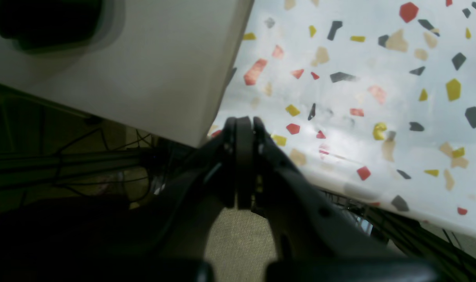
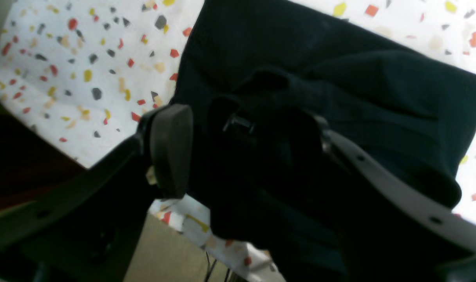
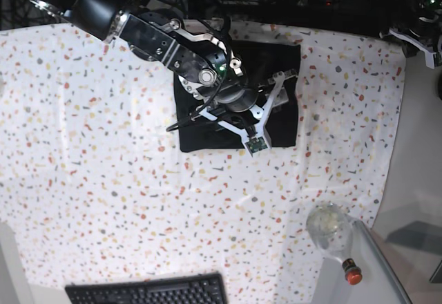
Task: Layout the t-shirt on the table in an organized manner, then fold the t-shirt properly
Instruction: 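Press the folded shirt flat with the right gripper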
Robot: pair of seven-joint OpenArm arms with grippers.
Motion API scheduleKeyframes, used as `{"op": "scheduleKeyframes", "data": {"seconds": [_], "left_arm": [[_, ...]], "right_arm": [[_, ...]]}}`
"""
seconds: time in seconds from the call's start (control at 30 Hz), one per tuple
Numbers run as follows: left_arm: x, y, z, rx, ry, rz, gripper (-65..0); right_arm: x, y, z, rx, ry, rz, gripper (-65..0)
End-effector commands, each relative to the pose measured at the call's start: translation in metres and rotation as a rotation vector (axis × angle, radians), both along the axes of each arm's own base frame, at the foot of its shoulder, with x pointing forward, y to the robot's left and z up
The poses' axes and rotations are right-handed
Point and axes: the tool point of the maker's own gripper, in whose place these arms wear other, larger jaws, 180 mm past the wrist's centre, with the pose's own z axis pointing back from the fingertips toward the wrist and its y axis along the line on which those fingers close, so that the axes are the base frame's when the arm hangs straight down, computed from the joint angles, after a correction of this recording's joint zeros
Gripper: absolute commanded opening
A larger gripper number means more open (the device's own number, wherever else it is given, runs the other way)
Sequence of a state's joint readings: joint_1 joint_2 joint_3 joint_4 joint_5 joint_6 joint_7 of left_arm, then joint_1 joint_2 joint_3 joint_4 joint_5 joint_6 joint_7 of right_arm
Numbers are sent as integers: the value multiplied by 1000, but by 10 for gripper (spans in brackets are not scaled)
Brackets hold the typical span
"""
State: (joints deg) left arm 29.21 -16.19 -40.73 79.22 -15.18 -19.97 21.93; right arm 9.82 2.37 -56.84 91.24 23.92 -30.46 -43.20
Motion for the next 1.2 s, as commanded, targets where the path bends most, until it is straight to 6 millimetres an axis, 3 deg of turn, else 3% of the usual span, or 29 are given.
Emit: {"op": "scheduleKeyframes", "data": {"seconds": [0.0, 0.2, 0.37, 0.47, 0.63, 1.0, 1.1, 1.17], "left_arm": [[5, 7, 10, 25, -24, -10, -650], [3, 7, 10, 25, -21, -10, -650], [-2, 8, 3, 13, -8, 6, -650], [-7, 10, -2, 6, 6, 18, -650], [-8, 11, -3, 6, 6, 20, -650], [-7, 10, -3, 6, 6, 17, -650], [-7, 10, -3, 6, 6, 17, -650], [-7, 10, -3, 6, 6, 17, -650]], "right_arm": [[12, 7, 12, 21, -48, -5, -282], [23, 5, 7, -10, -56, -15, -282], [20, 12, 31, 53, -83, -16, -279], [17, 8, 34, 56, -53, -75, -275], [25, -2, 18, -1, -38, -93, -230], [48, -16, 4, -82, -49, -115, -234], [54, -17, 3, -82, -74, -120, -342], [56, -17, 3, -76, -87, -121, -483]]}}
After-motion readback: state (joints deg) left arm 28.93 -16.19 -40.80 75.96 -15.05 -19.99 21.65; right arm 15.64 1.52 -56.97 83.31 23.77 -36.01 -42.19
